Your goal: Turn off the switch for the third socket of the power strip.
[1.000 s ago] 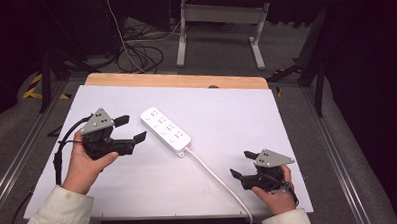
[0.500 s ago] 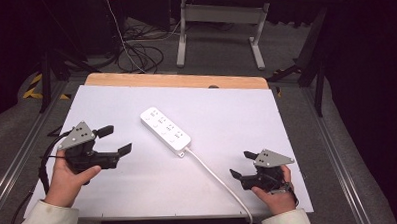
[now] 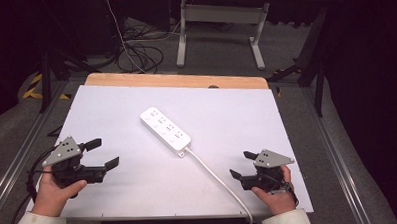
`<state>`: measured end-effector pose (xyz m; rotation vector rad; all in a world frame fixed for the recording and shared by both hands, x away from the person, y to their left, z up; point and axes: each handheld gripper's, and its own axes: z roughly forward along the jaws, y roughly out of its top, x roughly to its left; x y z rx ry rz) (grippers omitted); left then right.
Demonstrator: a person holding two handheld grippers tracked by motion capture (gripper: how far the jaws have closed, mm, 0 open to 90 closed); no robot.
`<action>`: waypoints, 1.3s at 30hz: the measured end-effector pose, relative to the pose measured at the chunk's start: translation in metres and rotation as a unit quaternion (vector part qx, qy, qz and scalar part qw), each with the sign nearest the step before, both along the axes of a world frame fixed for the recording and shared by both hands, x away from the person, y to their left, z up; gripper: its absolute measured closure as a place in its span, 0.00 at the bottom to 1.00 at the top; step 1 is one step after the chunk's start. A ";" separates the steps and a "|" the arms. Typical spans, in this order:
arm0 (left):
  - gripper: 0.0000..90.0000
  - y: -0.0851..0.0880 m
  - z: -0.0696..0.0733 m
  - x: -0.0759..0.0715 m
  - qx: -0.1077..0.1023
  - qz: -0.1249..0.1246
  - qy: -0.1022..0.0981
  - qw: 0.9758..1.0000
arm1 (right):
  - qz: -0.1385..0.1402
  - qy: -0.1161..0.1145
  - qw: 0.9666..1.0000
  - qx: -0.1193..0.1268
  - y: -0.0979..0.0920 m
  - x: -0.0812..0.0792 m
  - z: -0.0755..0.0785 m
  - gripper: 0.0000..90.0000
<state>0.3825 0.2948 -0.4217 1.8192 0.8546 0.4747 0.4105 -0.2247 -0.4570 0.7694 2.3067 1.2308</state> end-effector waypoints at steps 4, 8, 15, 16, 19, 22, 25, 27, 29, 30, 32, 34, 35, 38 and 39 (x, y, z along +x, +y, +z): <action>0.13 0.005 -0.010 -0.004 -0.009 0.017 0.007 1.000 | 0.000 0.002 1.000 0.001 0.000 0.000 0.000 0.25; 0.12 0.010 -0.023 -0.006 -0.015 0.026 0.004 1.000 | 0.001 0.002 1.000 0.001 0.000 0.000 0.000 0.25; 0.12 0.013 -0.037 -0.012 0.014 0.024 0.004 1.000 | 0.003 0.001 1.000 -0.002 0.000 0.000 0.000 0.25; 0.12 0.013 -0.038 -0.012 0.019 0.021 0.005 1.000 | 0.003 0.001 1.000 -0.001 0.000 0.000 0.000 0.25; 0.11 0.015 -0.043 -0.012 0.027 0.021 0.016 0.999 | 0.003 0.001 1.000 0.000 0.000 0.000 0.000 0.25; 0.11 0.017 -0.046 -0.011 0.011 0.028 0.026 0.999 | 0.004 0.001 1.000 0.000 0.000 0.000 0.000 0.25; 0.11 0.016 -0.048 -0.011 0.014 0.033 0.029 0.999 | 0.004 0.001 1.000 0.000 0.000 0.000 0.000 0.25; 0.11 0.014 -0.048 -0.011 0.021 0.037 0.028 0.999 | 0.004 0.002 1.000 0.000 0.000 0.000 0.000 0.25; 0.11 0.012 -0.046 -0.013 0.035 0.046 0.014 0.998 | 0.004 0.002 1.000 0.000 0.000 0.000 -0.001 0.25; 0.11 0.011 -0.046 -0.014 0.037 0.045 0.010 0.998 | 0.004 0.003 1.000 0.001 0.000 0.000 -0.001 0.25; 0.11 0.011 -0.044 -0.015 0.031 0.045 0.005 0.998 | 0.004 0.004 1.000 0.001 0.000 0.001 -0.001 0.25; 0.11 0.012 -0.044 -0.015 0.023 0.042 0.005 0.999 | 0.004 0.006 1.000 -0.001 0.000 0.001 -0.002 0.24; 0.11 0.013 -0.044 -0.015 0.022 0.040 0.006 0.999 | 0.005 0.005 1.000 -0.001 0.000 0.001 -0.002 0.24; 0.11 0.013 -0.044 -0.016 0.018 0.036 0.007 0.999 | 0.005 0.006 1.000 -0.001 0.000 0.001 -0.002 0.24; 0.11 0.014 -0.044 -0.016 0.018 0.034 0.006 0.999 | 0.005 0.006 1.000 0.000 0.000 0.001 -0.002 0.24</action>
